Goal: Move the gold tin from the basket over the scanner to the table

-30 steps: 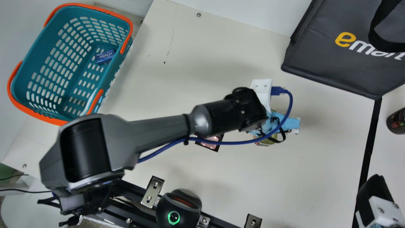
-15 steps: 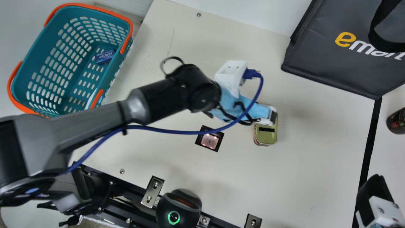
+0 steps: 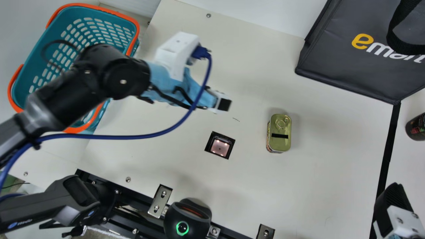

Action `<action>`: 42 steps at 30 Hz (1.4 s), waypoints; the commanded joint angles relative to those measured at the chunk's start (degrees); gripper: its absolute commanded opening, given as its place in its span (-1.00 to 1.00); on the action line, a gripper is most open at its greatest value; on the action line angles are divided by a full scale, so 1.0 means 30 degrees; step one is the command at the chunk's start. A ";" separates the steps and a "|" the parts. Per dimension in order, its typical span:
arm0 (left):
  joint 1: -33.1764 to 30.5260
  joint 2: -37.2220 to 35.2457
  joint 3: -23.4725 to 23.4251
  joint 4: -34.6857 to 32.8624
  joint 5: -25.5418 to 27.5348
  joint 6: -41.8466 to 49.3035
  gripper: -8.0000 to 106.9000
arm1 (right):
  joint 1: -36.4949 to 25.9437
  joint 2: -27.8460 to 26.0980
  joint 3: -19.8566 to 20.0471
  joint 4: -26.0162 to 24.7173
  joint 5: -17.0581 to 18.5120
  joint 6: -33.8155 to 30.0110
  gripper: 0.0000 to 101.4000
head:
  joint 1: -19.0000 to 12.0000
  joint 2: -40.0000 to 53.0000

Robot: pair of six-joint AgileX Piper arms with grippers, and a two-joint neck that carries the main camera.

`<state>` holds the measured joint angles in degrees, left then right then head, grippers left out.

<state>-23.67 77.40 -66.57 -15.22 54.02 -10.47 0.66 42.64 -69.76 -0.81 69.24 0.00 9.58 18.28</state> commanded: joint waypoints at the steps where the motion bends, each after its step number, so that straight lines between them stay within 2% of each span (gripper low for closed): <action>1: 0.1045 -0.1101 0.0100 0.0575 0.0176 0.0652 0.71 | 0.0000 0.0000 0.0000 0.0000 0.0000 0.0000 0.87 | -0.0553 0.0046; 8: 0.3151 -0.3541 0.0008 0.2544 0.0791 0.1538 0.71 | 0.0000 0.0000 0.0000 0.0000 0.0000 0.0000 0.87 | -0.0553 0.0046; 12: 0.4393 -0.4787 -0.0361 0.2960 0.1246 0.1989 0.71 | 0.0000 0.0000 0.0000 0.0000 0.0000 0.0000 0.87 | -0.0553 0.0046; 18: 0.6463 -0.6388 -0.1085 0.2516 0.2018 0.2952 0.71 | 0.0000 0.0000 0.0000 0.0000 0.0000 0.0000 0.87 | -0.0553 0.0046; 24: 0.8611 -0.7618 -0.1732 0.1075 0.2847 0.4100 0.71 | 0.0000 0.0000 0.0000 0.0000 0.0000 0.0000 0.87 | -0.0553 0.0046; 25: 0.7974 -0.7446 -0.1656 0.1457 0.2670 0.3895 0.71 | 0.0000 0.0000 0.0000 0.0000 0.0000 0.0000 0.87 | -0.0553 0.0046; 27: 0.8488 -0.7628 -0.1739 0.1148 0.2829 0.4118 0.71 | 0.0000 0.0000 0.0000 0.0000 0.0000 0.0000 0.87 | -0.0553 0.0046; 42: 0.8593 -0.7628 -0.1739 0.1126 0.2869 0.4115 0.71 | 0.0000 0.0000 0.0000 0.0000 0.0022 0.0000 0.87 | -0.0553 -0.6620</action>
<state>2.10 54.51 -71.79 -11.84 62.62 1.87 0.66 42.64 -69.76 -0.81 69.31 0.00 9.67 2.11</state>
